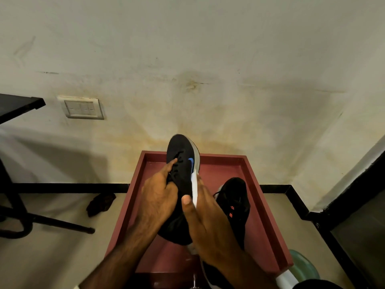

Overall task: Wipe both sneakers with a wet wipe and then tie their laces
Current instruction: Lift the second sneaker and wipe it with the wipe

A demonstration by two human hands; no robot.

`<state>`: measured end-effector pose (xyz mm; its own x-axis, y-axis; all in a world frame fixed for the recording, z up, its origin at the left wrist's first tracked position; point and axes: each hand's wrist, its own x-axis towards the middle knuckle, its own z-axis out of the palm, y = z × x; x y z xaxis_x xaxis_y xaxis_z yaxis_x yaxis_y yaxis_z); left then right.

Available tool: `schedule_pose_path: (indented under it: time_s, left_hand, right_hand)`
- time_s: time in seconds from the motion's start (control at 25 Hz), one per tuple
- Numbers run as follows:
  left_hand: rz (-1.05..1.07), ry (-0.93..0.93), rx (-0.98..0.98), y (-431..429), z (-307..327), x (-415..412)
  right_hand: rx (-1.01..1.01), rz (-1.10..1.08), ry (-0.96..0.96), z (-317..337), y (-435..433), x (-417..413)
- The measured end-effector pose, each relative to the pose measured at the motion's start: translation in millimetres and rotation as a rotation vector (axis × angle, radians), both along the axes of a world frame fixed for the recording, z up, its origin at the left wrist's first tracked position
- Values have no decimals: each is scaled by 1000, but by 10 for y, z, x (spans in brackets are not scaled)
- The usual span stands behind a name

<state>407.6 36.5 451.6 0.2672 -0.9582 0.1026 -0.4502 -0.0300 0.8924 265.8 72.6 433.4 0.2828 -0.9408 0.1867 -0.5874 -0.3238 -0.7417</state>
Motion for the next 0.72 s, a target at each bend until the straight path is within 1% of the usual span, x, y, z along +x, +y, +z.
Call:
schedule_pose_path:
  time_s: [0.04, 0.08, 0.16, 0.24, 0.28, 0.32, 0.4, 0.52, 0.64, 0.72]
  left_hand:
    - [29, 6, -4, -17, 18, 25]
    - [72, 13, 8, -32, 43, 58]
    - [133, 27, 11, -53, 60, 132]
    - [116, 22, 4, -33, 69, 137]
    - [89, 5, -1, -21, 63, 124]
    - [45, -20, -5, -2, 49, 101]
    - [-67, -75, -13, 23, -23, 34]
    - [-196, -117, -29, 91, -46, -99]
    - [-203, -151, -112, 106, -20, -135]
    - [-165, -182, -141, 95, -11, -97]
  right_hand:
    - [-17, 24, 31, -100, 63, 30]
    - [-83, 20, 95, -178, 170, 72]
    - [-268, 1, 255, -366, 327, 126]
    - [-280, -11, 264, -344, 338, 142]
    - [-282, -38, 222, -315, 288, 149]
    - [-241, -55, 181, -282, 244, 133]
    - [-160, -62, 126, -228, 116, 63]
    - [-106, -128, 71, -166, -91, -15]
    - [-30, -116, -15, -113, -194, -34]
    - [16, -47, -91, -89, -57, 20]
